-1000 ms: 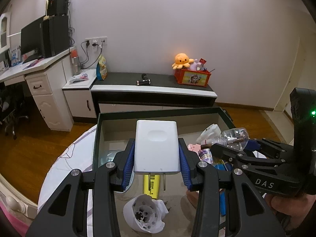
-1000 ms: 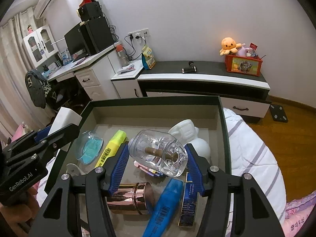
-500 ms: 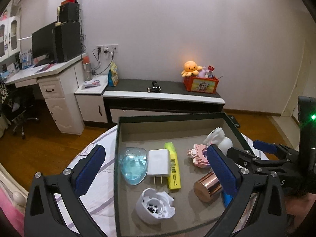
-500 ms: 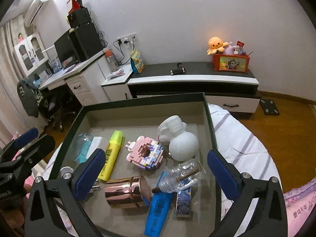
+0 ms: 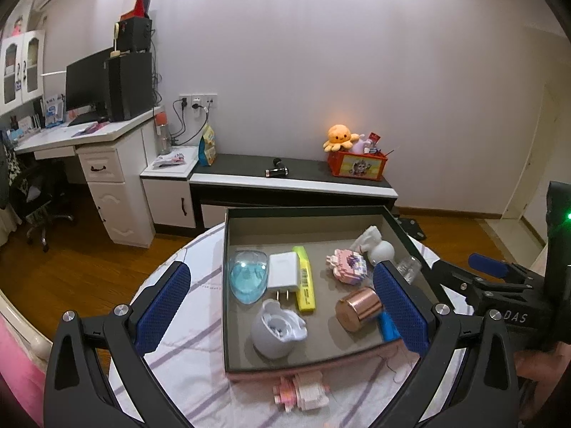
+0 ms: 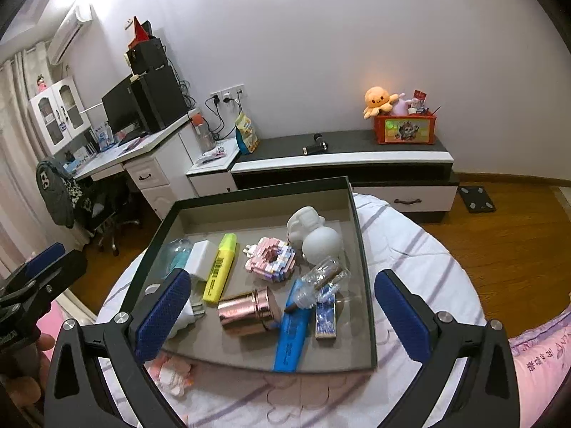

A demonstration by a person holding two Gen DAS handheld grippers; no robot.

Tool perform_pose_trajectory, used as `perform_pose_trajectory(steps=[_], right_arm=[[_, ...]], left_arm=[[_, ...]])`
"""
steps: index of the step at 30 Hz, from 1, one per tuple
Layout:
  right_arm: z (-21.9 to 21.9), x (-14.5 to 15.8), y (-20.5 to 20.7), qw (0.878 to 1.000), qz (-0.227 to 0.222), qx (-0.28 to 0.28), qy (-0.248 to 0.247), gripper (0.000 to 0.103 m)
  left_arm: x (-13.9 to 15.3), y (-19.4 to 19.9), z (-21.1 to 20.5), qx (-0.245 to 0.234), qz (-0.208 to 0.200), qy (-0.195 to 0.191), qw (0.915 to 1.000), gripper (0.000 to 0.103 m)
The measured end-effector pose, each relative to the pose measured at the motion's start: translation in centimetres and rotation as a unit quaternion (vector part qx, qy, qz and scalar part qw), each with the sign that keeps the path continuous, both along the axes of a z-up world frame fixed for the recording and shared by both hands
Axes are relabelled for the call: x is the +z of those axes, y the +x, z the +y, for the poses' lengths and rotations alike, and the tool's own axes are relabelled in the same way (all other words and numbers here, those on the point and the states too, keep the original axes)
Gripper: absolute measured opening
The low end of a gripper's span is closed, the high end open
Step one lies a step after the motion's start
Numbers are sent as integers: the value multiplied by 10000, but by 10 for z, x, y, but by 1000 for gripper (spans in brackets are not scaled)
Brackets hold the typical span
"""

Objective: Organize rigid objects
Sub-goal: 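Withdraw both tools from the box toward the last two figures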

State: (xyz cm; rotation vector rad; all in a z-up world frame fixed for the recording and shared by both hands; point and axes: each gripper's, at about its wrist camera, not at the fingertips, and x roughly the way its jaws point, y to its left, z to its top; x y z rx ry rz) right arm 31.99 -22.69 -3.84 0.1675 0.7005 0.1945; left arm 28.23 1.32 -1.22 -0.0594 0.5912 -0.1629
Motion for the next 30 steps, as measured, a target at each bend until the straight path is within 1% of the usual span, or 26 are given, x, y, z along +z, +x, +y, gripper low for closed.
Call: perform_pose_trajectory(steps=[7, 9, 15, 19, 24, 30], right_arm=[[-8, 6, -39, 9999, -127, -74, -66, 103], [-10, 6, -49, 9997, -141, -130, -123, 103], [-16, 4, -76, 9994, -159, -263, -179, 103], [-7, 0, -91, 9994, -130, -157, -265, 103], [12, -7, -106, 9990, -73, 133, -420, 103], [23, -10, -115, 9985, -47, 279, -458, 103]], left_arm=[[1, -29, 8, 89, 1, -103, 9999, 103], [2, -39, 11, 103, 3, -190, 9998, 103], [2, -65, 14, 155, -45, -244, 9996, 103], [-5, -79, 15, 180, 16, -238, 9996, 103], [-19, -93, 18, 244, 203, -243, 9992, 103], [-32, -106, 25, 332, 362, -281, 9984, 103]])
